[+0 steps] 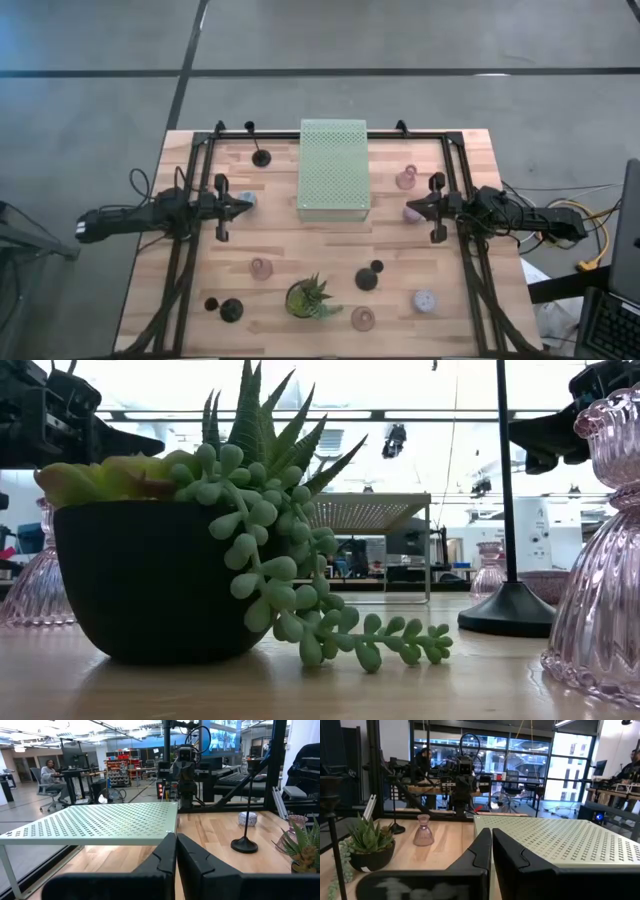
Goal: Pick & Place candle stick holders
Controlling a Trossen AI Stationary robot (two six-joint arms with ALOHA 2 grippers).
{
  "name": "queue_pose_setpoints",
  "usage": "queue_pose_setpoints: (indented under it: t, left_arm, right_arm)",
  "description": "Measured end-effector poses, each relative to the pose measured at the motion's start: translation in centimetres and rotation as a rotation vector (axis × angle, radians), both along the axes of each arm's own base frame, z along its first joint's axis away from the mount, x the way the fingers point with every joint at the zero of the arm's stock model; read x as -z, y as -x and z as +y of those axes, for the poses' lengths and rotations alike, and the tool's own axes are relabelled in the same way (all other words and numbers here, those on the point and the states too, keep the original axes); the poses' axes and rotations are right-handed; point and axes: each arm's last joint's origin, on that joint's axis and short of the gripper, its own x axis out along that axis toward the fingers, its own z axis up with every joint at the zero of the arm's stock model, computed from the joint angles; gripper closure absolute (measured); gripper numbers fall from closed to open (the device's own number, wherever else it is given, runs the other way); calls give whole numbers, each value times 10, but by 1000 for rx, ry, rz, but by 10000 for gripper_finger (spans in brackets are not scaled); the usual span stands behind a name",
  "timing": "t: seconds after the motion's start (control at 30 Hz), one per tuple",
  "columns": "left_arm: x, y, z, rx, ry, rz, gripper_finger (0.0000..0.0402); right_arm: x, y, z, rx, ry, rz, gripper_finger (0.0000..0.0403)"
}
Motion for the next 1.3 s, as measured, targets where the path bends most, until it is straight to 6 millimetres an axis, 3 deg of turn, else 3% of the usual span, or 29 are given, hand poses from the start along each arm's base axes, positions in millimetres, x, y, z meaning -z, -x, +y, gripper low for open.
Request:
queue_pose_setpoints:
  t: [0.4, 0.5, 0.7, 0.83, 0.93, 1.07, 1.17, 1.3]
  left_arm:
    - [0, 0, 0, 0, 0, 0, 383]
    - [0, 0, 0, 0, 0, 0, 383]
    - [0, 0, 0, 0, 0, 1, 383]
    - [0, 0, 0, 0, 0, 1, 383]
    - [0, 0, 0, 0, 0, 3, 383]
    - [0, 0, 0, 0, 0, 2, 383]
    - [0, 0, 0, 0, 0, 3, 383]
    - [1, 0, 0, 0, 1, 9, 383]
  right_arm:
    - [-8, 1, 0, 12, 87, -75, 394]
    - [-24, 6, 1, -14, 52, -253, 394]
    - [-67, 34, 0, -58, -238, -811, 394]
    - [-104, 45, -1, -32, -238, -954, 394]
    - [-137, 31, -2, 0, -220, -819, 394]
    - [-169, -2, -4, 59, -203, -416, 394]
    - [-181, -18, -5, 97, -251, -51, 394]
    - [-180, -24, -7, 247, -458, 434, 394]
